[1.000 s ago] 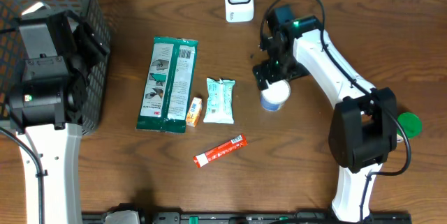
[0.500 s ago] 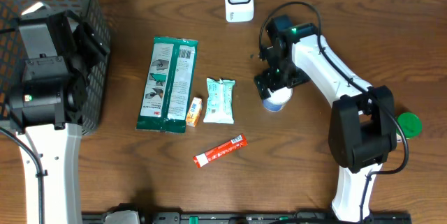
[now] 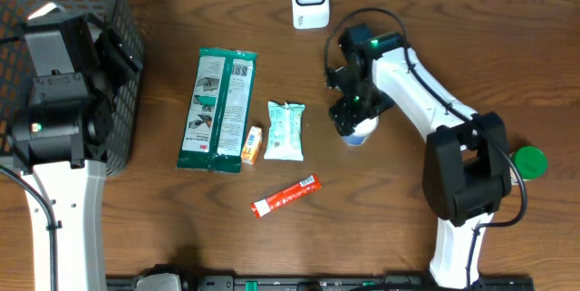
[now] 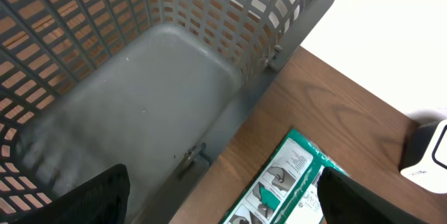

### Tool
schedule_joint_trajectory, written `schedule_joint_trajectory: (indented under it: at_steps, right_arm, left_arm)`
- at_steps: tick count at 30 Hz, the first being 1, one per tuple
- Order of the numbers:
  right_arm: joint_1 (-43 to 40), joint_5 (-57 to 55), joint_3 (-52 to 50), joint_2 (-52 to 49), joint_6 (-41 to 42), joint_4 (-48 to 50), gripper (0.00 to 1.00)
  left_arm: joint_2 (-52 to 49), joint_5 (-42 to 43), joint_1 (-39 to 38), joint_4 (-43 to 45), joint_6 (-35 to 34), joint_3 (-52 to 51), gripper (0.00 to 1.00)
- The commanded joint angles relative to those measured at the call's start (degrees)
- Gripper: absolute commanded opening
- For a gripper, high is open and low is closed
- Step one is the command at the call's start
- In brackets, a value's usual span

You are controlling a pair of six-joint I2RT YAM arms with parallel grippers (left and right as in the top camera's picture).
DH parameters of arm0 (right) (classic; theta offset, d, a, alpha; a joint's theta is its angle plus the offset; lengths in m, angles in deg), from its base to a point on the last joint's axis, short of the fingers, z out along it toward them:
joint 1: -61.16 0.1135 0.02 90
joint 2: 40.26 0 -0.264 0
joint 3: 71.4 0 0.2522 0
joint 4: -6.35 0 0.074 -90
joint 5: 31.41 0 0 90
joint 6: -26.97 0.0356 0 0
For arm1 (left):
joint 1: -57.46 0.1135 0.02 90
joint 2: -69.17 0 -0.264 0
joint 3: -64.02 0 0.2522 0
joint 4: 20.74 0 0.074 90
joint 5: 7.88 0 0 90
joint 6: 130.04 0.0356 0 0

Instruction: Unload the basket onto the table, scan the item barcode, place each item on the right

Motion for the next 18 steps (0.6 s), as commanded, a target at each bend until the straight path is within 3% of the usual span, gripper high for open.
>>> schedule_joint_trajectory:
  at_steps: [1,13,18]
  right_arm:
    - [2.01,-1.75,-0.2,0.57,-1.09,0.11,0.83]
    - [2.58,-5.03,-0.2,0.57,0.22,-1.11,0.89]
    - [2.6,-4.96,-0.2,0.57,0.68,-1.64,0.86]
  left_arm:
    - [-0.11,-0.5,0.17,-0.04,0.11,0.24,0.84]
    - [-0.11,-0.5,0.17,-0.04,0.11,0.24,0.84]
    - [-0.11,-0.5,0.17,-0.04,0.11,0.24,0.84]
